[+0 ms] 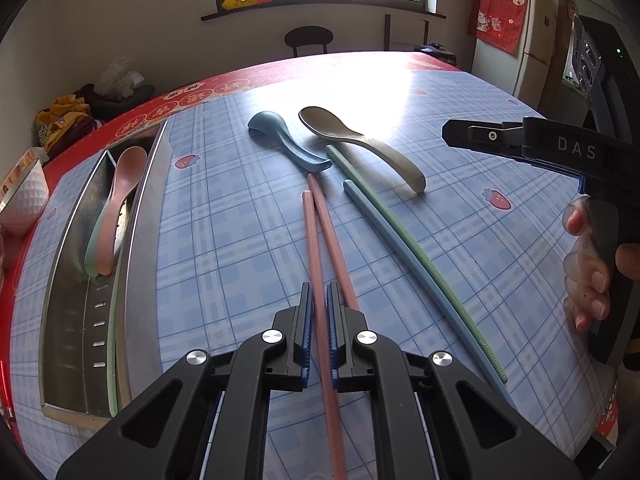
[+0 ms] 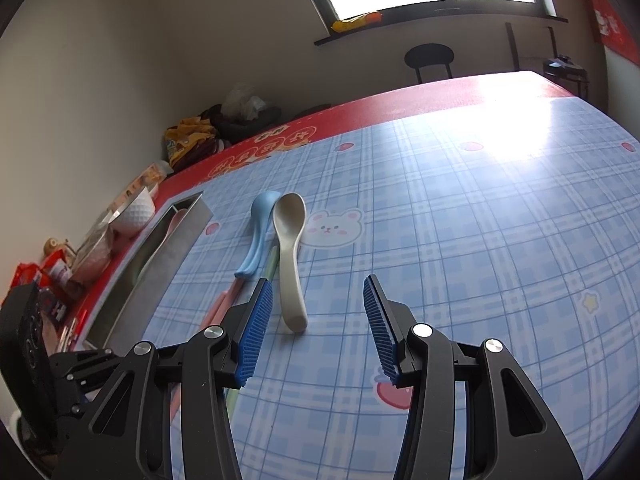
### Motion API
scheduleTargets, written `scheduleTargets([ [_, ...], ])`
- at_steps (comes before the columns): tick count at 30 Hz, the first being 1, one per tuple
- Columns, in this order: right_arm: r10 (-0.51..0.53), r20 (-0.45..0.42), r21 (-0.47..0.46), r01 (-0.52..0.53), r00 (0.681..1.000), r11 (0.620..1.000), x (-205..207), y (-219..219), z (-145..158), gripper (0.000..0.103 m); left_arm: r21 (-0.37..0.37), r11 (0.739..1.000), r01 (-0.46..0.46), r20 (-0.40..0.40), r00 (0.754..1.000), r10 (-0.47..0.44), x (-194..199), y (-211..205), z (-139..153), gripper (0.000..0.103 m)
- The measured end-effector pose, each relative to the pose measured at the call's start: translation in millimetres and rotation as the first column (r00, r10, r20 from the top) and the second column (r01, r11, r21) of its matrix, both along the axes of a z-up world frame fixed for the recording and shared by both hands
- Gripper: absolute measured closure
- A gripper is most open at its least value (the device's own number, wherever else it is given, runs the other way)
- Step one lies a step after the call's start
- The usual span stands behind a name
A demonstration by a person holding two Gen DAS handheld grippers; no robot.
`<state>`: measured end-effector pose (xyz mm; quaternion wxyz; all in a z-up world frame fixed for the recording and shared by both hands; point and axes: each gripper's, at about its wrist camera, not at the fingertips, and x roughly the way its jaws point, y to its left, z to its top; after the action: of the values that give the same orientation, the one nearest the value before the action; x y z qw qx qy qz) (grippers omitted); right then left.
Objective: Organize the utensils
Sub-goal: 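Grasp a pink chopstick with the left gripper while the right gripper approaches the cream spoon, then close the right gripper on the cream spoon handle and lift it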
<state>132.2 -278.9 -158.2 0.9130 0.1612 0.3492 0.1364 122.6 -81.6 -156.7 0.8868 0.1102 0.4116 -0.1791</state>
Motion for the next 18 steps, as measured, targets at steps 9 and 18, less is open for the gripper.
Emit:
scheduleTargets([
  [9,0.006,-0.006,0.002,-0.006,1.000,1.000,1,1,-1,0.056,-0.061,0.997,-0.041,0.017,0.999,0.042,0,14,5,0.097],
  [18,0.041,-0.008,0.007,-0.041,0.999,0.999,4,5,-3,0.056,-0.154,0.985,-0.081,0.040,0.995,0.088,-3,32,13,0.097],
])
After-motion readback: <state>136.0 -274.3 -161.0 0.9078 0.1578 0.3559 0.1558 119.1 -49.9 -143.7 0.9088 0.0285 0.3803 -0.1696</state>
